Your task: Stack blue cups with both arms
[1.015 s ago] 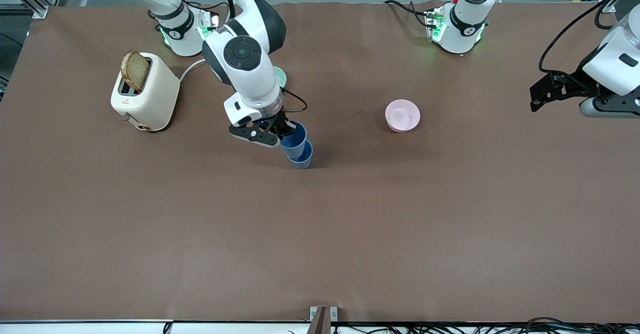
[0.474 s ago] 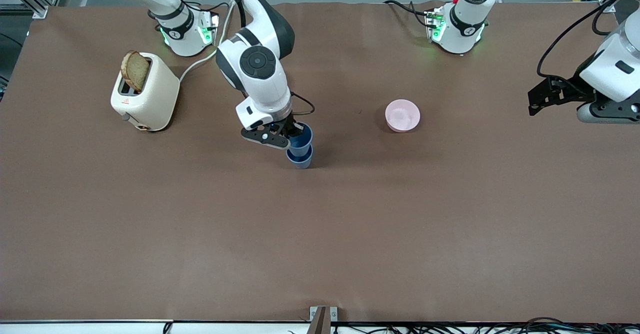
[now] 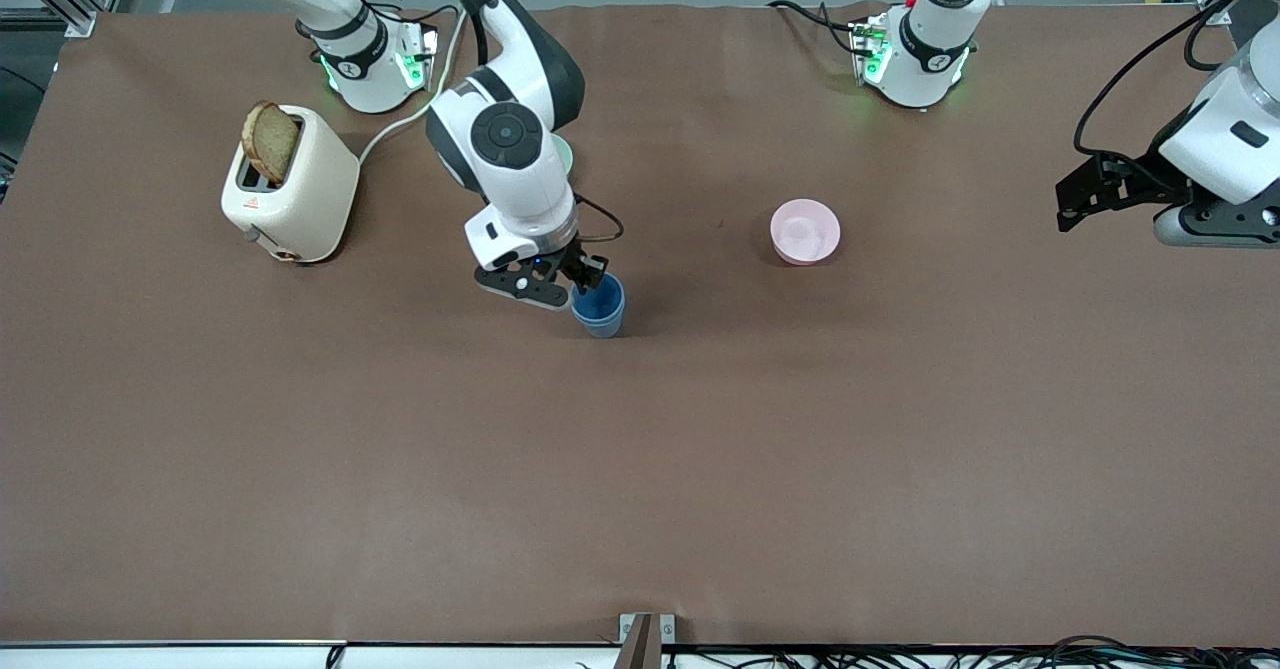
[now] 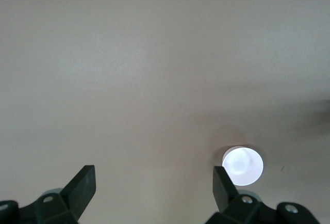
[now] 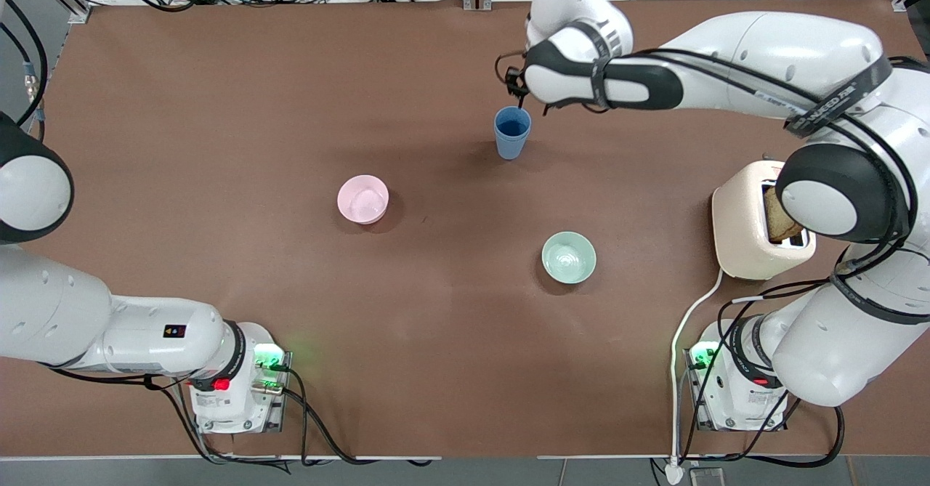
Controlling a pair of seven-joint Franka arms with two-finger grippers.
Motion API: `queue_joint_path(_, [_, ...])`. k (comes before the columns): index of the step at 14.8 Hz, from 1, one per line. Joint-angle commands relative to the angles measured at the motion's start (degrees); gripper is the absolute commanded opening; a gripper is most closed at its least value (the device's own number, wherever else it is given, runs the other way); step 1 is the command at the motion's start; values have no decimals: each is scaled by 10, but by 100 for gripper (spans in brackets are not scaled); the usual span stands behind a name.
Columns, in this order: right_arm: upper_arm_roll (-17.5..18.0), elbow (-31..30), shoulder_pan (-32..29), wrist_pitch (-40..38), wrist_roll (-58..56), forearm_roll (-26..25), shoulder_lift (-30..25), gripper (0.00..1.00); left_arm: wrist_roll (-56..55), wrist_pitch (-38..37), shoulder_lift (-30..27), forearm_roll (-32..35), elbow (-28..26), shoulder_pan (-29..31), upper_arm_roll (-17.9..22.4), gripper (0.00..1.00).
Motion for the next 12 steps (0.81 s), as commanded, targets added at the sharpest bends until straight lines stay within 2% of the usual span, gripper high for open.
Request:
queue_joint_path(1, [5, -8, -58, -48, -28, -5, -74, 100, 8, 5, 2, -7, 6, -2, 0, 100])
queue_joint_path(5, [4, -9, -172, -137, -205, -5, -156, 100, 4, 4, 1, -8, 6, -2, -3, 100])
queue_joint_path(7, [5, -9, -243, -158, -276, -5, -185, 100, 7, 4, -2, -7, 9, -3, -4, 100])
queue_joint_path(12, [5, -9, -375, -258, -482, -5, -267, 100, -1, -2, -7, -9, 12, 1, -8, 100])
